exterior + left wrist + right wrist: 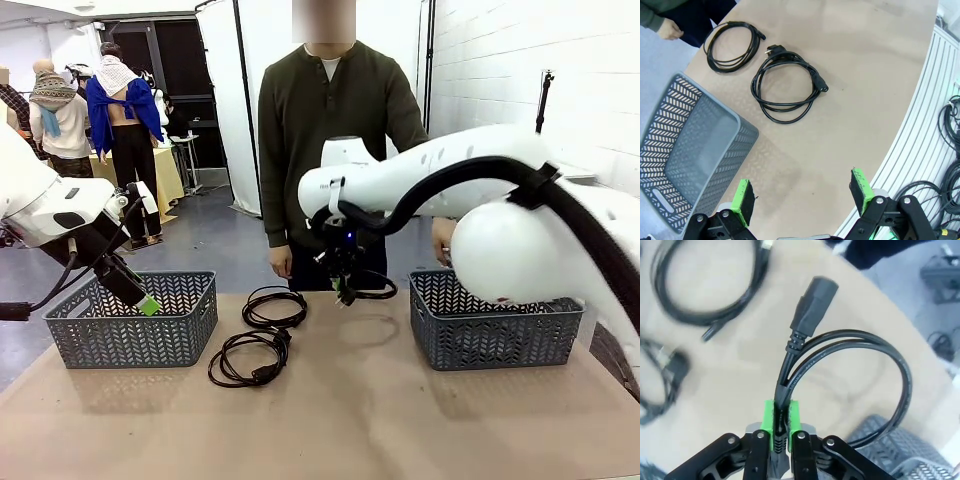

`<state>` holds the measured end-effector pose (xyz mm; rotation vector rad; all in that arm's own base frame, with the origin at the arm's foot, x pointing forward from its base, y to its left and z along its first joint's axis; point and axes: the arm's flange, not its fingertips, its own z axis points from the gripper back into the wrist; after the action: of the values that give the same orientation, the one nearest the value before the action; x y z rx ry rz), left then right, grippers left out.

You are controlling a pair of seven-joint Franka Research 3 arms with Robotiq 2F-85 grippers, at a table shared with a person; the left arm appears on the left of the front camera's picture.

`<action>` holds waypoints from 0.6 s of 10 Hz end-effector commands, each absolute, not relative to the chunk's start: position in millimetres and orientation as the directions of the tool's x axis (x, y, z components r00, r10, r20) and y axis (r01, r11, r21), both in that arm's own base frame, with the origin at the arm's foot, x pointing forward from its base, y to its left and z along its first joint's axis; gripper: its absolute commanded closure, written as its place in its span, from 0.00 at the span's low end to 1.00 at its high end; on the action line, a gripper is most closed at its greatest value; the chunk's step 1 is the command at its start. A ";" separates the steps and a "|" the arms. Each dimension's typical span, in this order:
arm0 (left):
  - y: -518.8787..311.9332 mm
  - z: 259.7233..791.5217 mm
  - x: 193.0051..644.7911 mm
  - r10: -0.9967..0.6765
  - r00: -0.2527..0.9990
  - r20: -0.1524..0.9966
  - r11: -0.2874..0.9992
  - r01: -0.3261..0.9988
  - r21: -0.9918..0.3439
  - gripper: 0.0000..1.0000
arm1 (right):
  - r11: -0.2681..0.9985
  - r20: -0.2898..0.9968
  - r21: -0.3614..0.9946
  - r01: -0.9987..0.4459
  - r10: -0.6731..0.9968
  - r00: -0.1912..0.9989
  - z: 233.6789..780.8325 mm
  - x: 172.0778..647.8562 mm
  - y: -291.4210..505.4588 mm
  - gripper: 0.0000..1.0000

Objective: Organize the cables according to human instructions.
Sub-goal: Pick up a bundle of cables and place it in the basket indicated by the human.

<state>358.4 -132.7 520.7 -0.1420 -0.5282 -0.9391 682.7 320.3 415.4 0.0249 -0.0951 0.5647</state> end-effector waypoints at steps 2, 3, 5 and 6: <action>-131.8 519.8 360.3 -0.730 0.470 0.496 0.593 0.796 0.118 0.00 | 0.654 0.061 0.007 -0.756 0.755 0.653 450.3 641.5 284.5 1.00; -131.8 519.8 360.3 -0.730 0.470 0.496 0.593 0.796 0.118 0.00 | 0.588 0.066 0.002 -0.809 0.807 0.586 463.2 630.5 272.9 1.00; -131.8 519.8 360.3 -0.730 0.470 0.496 0.593 0.796 0.118 0.00 | 0.433 0.086 -0.004 -0.901 0.898 0.431 482.3 613.8 250.6 1.00; -131.8 519.8 360.3 -0.730 0.470 0.496 0.593 0.796 0.118 0.00 | 0.368 0.087 -0.001 -0.930 0.926 0.366 487.6 609.0 239.8 1.00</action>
<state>358.4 -132.8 520.8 -0.1418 -0.5284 -0.9394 626.3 256.5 492.2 0.0033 -0.0635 1.1184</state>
